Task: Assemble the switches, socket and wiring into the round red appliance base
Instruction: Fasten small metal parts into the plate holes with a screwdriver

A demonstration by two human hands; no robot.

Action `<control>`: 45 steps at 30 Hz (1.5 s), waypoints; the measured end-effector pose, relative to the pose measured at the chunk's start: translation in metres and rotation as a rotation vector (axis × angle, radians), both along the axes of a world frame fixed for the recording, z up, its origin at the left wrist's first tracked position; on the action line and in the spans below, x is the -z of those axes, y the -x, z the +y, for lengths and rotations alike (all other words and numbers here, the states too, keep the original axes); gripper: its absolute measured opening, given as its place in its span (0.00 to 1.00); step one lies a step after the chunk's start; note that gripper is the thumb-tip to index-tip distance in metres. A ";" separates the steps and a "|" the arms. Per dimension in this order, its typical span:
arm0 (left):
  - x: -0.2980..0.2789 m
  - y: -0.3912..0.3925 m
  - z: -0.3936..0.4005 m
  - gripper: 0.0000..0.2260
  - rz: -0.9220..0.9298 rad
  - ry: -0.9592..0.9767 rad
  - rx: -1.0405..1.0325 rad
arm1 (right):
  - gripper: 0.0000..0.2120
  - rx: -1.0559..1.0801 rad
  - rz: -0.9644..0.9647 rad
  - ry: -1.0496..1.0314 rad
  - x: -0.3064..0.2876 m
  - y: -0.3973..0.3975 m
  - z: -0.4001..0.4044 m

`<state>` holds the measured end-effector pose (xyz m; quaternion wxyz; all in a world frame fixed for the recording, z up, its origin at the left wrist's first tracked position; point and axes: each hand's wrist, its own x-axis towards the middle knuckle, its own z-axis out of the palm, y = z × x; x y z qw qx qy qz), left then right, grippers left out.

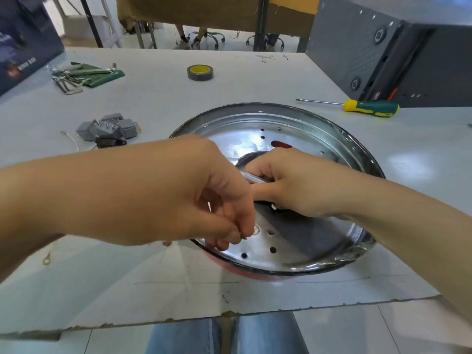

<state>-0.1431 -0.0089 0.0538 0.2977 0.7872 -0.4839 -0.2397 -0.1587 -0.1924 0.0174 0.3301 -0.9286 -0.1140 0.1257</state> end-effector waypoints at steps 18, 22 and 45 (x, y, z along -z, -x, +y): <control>0.028 -0.013 -0.009 0.08 -0.152 -0.149 0.143 | 0.21 0.014 -0.035 0.063 -0.001 0.001 0.000; 0.028 -0.013 -0.010 0.07 -0.138 -0.150 0.137 | 0.22 0.011 -0.039 0.072 0.000 0.001 0.000; 0.027 -0.006 -0.013 0.09 -0.206 -0.112 0.062 | 0.23 0.013 -0.032 0.038 0.001 0.001 -0.002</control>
